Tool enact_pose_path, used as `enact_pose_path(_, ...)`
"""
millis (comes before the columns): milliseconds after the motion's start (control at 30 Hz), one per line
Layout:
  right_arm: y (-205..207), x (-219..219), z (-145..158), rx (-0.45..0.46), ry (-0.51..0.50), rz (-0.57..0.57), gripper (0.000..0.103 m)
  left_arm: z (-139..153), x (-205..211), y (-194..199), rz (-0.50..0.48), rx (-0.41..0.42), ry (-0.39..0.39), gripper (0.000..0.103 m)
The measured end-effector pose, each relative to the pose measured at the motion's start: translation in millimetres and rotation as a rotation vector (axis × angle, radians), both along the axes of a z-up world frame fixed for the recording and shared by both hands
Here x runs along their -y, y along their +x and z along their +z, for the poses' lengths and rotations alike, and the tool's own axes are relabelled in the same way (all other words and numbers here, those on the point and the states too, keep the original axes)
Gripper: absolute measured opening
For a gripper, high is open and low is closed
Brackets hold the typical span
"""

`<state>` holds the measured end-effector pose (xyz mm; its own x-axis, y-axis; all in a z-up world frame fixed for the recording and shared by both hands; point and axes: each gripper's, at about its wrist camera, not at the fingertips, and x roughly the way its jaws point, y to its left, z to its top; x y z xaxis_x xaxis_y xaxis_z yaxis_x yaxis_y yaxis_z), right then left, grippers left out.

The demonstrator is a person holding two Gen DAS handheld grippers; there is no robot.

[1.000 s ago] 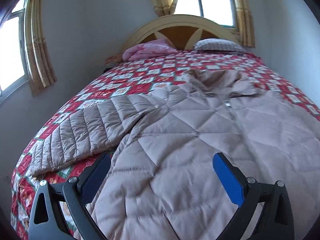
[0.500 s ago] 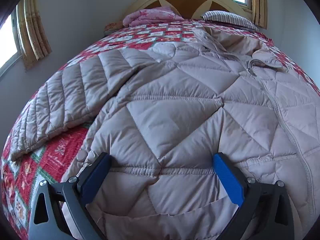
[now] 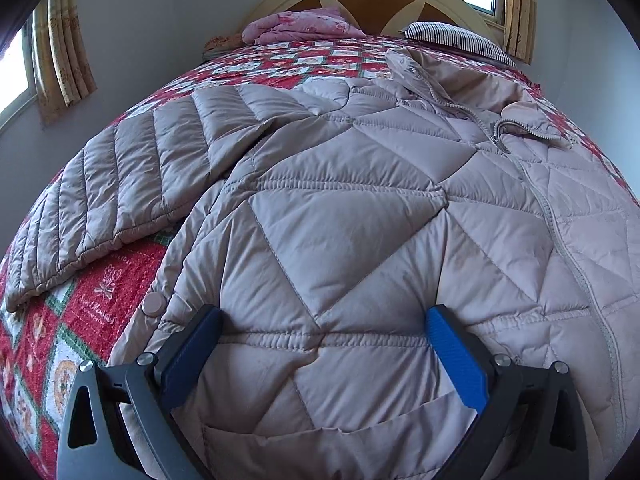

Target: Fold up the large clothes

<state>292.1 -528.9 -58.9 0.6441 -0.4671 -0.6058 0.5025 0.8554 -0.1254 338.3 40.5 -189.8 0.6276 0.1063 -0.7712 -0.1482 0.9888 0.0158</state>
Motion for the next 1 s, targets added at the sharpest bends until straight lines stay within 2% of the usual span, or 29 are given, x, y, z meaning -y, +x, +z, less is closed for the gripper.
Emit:
enact_pose_path(200,12,-67,78,0.11,-0.158,0.125,0.011,1,-2,-4,0.0,0.006,-0.016,0.102)
enact_pose_path(400,19,-154,129,0.205,-0.283,0.294,0.011,2,-5,-5,-0.002,0.011,-0.035,0.102)
enact_pose_path(500,22,-200,142,0.233,-0.328,0.387,0.011,3,-7,-6,-0.003,0.014,-0.043,0.102)
enact_pose_path(600,27,-242,148,0.247,-0.361,0.477,0.011,3,-9,-7,-0.005,0.017,-0.052,0.102)
enact_pose_path(733,32,-297,142,0.24,-0.391,0.592,0.011,4,-11,-9,-0.005,0.021,-0.065,0.102)
enact_pose_path(1000,41,-392,90,0.175,-0.401,0.8,0.011,6,-15,-11,0.002,0.04,-0.096,0.102)
